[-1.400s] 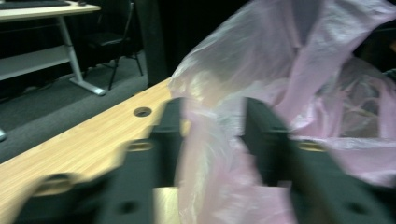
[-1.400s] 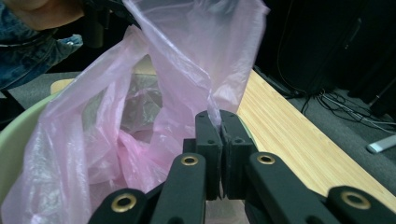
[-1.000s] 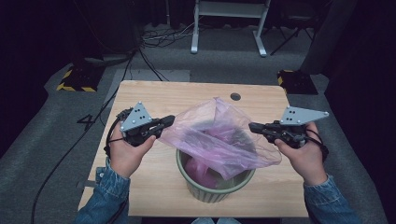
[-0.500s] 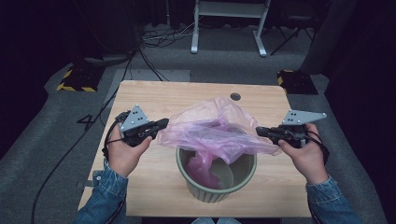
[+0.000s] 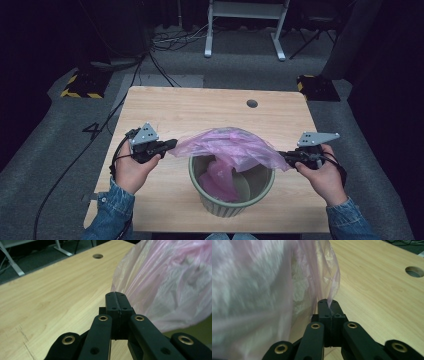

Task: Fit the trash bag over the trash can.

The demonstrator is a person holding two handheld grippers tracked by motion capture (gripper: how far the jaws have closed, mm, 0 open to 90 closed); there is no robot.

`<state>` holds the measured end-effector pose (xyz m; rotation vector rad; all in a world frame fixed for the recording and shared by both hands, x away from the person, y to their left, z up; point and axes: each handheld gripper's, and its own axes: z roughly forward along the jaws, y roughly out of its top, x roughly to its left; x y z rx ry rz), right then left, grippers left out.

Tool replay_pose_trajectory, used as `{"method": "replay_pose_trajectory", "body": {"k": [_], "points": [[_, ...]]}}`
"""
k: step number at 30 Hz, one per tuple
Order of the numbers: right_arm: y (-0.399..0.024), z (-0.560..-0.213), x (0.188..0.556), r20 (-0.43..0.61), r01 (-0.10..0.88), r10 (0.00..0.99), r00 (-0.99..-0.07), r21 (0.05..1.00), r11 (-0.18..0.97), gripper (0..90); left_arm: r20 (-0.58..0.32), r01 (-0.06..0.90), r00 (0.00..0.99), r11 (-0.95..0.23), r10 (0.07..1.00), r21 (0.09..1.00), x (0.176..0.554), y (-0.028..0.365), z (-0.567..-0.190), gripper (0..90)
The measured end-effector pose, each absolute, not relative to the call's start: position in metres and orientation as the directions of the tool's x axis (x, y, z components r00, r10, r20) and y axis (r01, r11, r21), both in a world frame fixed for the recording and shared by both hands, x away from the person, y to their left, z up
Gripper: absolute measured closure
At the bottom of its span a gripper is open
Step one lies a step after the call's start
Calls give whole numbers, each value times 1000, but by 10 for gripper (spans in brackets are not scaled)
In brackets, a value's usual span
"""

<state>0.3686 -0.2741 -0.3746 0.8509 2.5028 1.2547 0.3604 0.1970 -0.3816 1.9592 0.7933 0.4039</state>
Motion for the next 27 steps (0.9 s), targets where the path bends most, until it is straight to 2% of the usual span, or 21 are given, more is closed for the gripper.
{"method": "replay_pose_trajectory", "body": {"k": [7,15,18,24,25,26,27], "points": [[-281,-390,362,98,420,584,-806,789,447,900,-107,389,741,-294,663,873,356,203,-395,900],[-288,-419,368,133,499,620,-773,731,466,900,-87,382,756,-330,648,863,357,195,-398,900],[-291,-430,370,161,530,628,-761,712,461,900,-108,400,753,-321,649,858,357,195,-403,900],[-294,-433,365,182,534,618,-765,715,450,893,-134,399,751,-283,646,872,353,202,-407,898],[-294,-432,364,176,531,618,-766,716,454,836,-116,384,737,-272,666,882,351,204,-404,850],[-295,-430,363,151,513,625,-766,730,452,726,-106,367,734,-261,671,893,350,206,-402,753],[-296,-428,362,127,494,635,-762,747,445,641,-103,351,738,-250,667,902,348,208,-399,710]]}}
